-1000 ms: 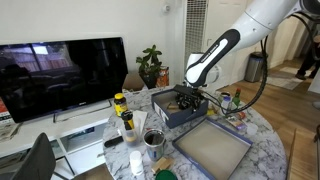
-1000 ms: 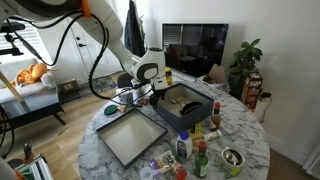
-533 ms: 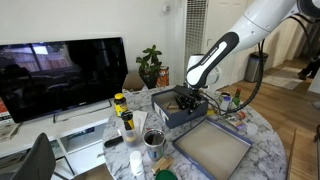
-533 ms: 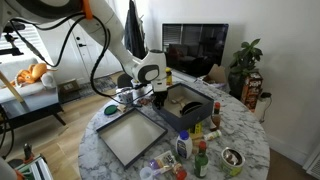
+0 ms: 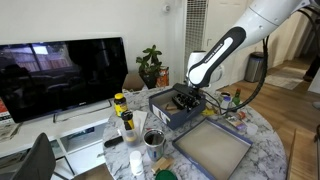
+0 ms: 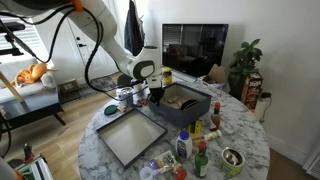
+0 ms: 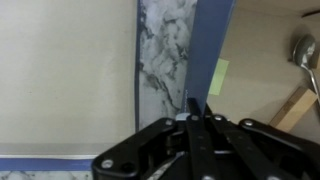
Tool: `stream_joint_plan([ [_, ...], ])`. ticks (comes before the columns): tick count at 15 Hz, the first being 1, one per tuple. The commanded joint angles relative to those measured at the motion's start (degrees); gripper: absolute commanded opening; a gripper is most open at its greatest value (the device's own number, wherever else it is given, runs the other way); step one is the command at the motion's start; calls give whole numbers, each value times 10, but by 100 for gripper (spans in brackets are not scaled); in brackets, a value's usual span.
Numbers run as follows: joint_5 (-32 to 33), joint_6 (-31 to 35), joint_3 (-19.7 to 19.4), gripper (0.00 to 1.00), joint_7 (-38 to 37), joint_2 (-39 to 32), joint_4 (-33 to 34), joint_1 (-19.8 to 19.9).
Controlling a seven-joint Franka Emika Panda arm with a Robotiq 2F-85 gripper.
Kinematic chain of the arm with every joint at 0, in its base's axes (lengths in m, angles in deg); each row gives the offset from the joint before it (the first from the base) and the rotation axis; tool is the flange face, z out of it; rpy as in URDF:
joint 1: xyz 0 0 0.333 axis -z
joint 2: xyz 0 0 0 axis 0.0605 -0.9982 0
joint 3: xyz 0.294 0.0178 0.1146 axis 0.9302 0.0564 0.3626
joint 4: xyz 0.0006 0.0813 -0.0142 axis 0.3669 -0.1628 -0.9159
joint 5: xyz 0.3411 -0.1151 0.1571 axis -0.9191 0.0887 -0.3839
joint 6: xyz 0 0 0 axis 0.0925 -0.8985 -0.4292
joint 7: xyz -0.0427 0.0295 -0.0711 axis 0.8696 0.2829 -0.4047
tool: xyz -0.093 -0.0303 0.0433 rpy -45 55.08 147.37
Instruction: Take the lid off of the box and put the box on top of it
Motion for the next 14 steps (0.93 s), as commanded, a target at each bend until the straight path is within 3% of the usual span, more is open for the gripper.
stream_joint_plan([
  [1, 36, 39, -21, 1, -69, 73, -87, -32],
  [8, 83, 103, -10, 1, -156, 189, -209, -45],
  [14, 181, 156, 2, 1, -225, 292, -312, -37],
])
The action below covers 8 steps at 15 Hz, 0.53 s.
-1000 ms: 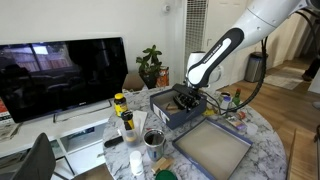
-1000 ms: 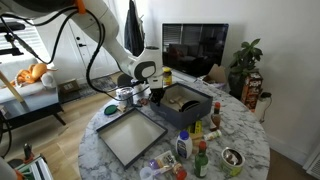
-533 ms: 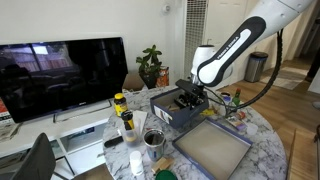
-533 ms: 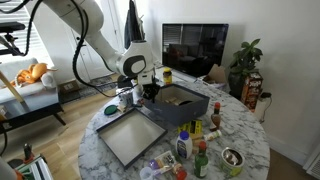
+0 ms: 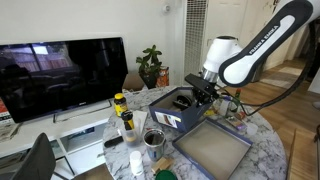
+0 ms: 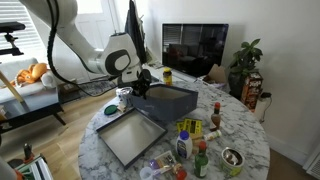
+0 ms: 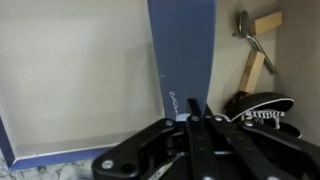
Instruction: Take the lid off of the box and put the box on top of it
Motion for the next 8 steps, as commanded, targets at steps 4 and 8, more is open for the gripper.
stream_joint_plan([
  [4, 25, 65, 10, 1, -52, 144, -140, -7],
  [8, -89, 87, 80, 1, -4, 194, -205, 14],
])
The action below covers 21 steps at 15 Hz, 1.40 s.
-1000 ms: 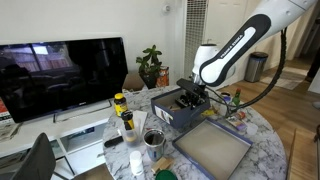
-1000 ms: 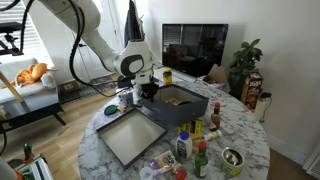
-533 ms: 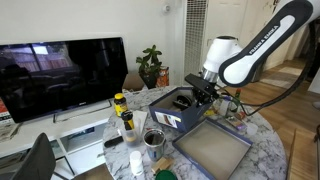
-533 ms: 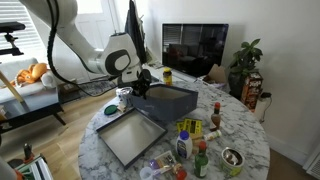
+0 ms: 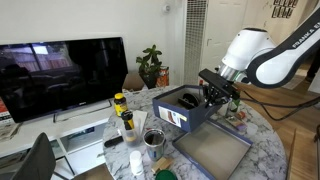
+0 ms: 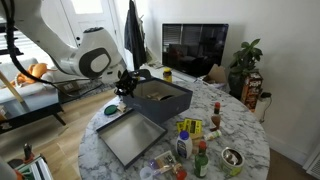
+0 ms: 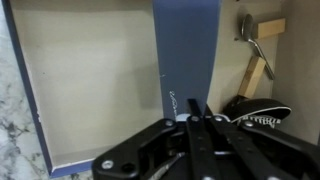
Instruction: Take the lid off of the box and put the box on top of it
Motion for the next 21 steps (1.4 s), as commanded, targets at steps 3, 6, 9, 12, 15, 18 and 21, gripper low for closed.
stream_joint_plan([
  [3, -163, 44, 77, 1, 61, 33, -41, 0],
  [6, -199, 74, 98, 1, 101, 16, -35, 5],
  [9, -211, 112, 97, 1, 109, -7, -34, 10],
  [12, -252, 110, 89, 1, 134, -20, -34, 8],
  [15, -324, 94, 88, 1, 207, -21, -34, 1],
  [18, -411, 82, 89, 1, 305, -22, -34, 1],
  [21, -497, 69, 91, 1, 405, -29, -34, 7],
])
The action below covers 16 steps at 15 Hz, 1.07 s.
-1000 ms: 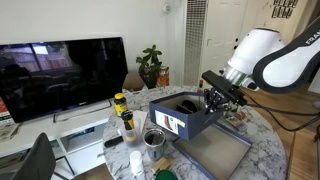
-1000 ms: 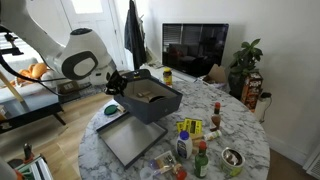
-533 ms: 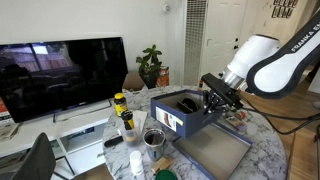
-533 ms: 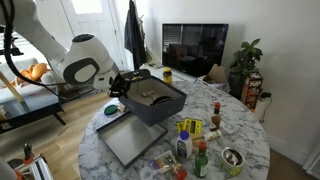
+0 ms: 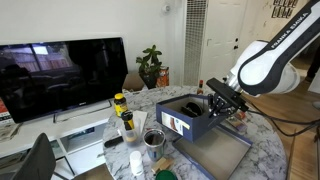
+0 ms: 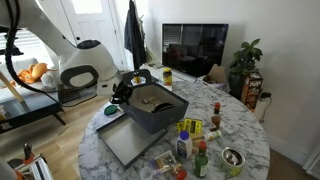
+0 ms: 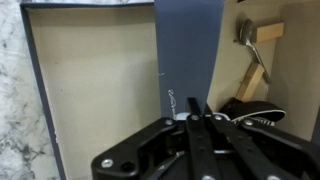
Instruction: Take the lid off of the box and put the box on top of it
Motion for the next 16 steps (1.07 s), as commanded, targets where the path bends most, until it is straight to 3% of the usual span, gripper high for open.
stream_joint_plan([
  [1, -108, -20, 1, 1, 123, 0, 0, 1],
  [10, -362, -59, 1, 1, 432, -64, -1, -4],
  [16, -500, -66, 12, 1, 548, -96, -1, -11],
])
